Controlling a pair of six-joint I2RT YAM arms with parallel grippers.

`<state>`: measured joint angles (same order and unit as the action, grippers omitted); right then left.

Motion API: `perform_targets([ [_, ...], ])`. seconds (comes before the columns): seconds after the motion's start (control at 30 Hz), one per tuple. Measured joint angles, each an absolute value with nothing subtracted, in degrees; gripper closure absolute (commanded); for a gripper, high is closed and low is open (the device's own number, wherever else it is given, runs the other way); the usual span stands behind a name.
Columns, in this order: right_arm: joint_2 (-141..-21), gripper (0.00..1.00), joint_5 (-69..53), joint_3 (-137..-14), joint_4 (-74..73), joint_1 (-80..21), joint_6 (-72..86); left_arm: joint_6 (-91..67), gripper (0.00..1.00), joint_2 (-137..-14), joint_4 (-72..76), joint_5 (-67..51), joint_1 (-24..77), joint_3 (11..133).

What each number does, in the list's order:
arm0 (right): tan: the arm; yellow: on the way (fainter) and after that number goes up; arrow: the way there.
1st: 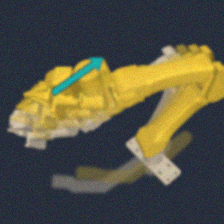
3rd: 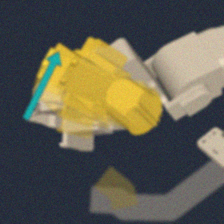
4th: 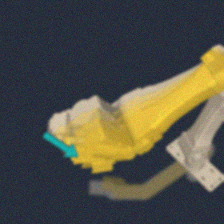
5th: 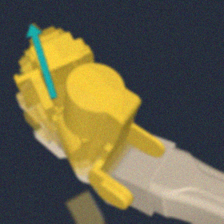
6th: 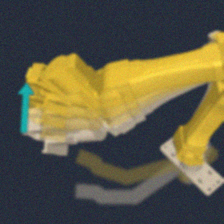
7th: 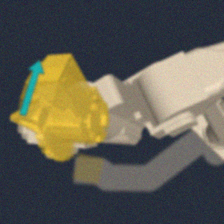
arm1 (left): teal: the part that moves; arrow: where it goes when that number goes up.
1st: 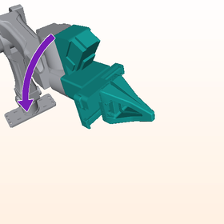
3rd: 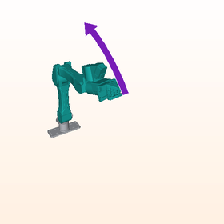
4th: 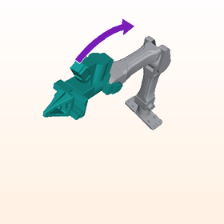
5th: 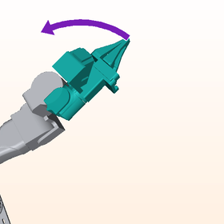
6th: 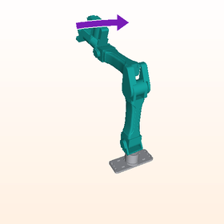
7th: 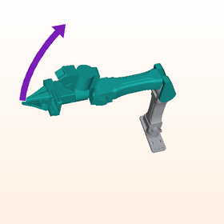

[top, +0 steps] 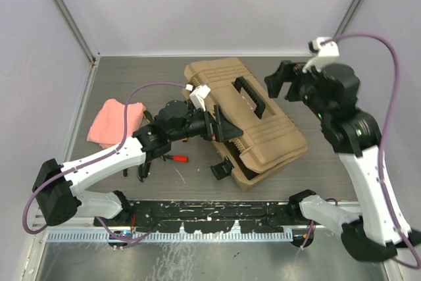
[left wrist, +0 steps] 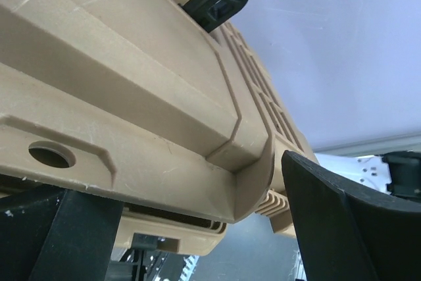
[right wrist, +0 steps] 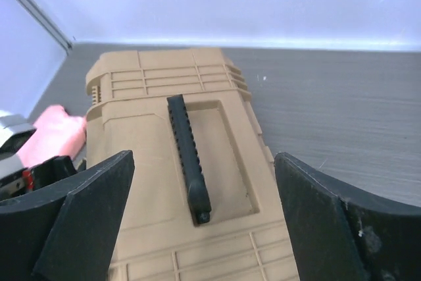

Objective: Pack the tool kit
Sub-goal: Open the toolbox at the center of the board.

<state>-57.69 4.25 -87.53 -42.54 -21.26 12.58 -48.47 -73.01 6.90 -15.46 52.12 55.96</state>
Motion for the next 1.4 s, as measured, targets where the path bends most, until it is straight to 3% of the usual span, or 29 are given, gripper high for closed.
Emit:
perform_targets([
  [0.23,-40.93,0.04,11.86,-77.8,-36.77,-21.26,13.72,-45.71,0.08,-78.54,3.22,-17.8,52.14,66.41],
  [0.53,-38.92,0.03,11.86,-77.67,-39.46,-21.26,11.27,-43.72,0.12,-84.55,-0.19,-18.72,52.56,74.48],
  [0.9,-38.92,0.07,-4.58,-77.67,-45.06,-21.26,4.91,-42.57,0.12,-84.49,-1.41,-17.26,53.08,75.0],
  [1.07,-38.17,0.1,-11.31,-76.34,-46.17,-21.26,0.75,-42.63,0.23,-83.5,-1.56,-16.45,53.19,74.76],
  [1.4,-30.89,0.07,-24.71,-71.5,-49.98,-21.23,-14.74,-43.16,0.21,-80.18,-1.83,-14.06,53.58,73.89],
])
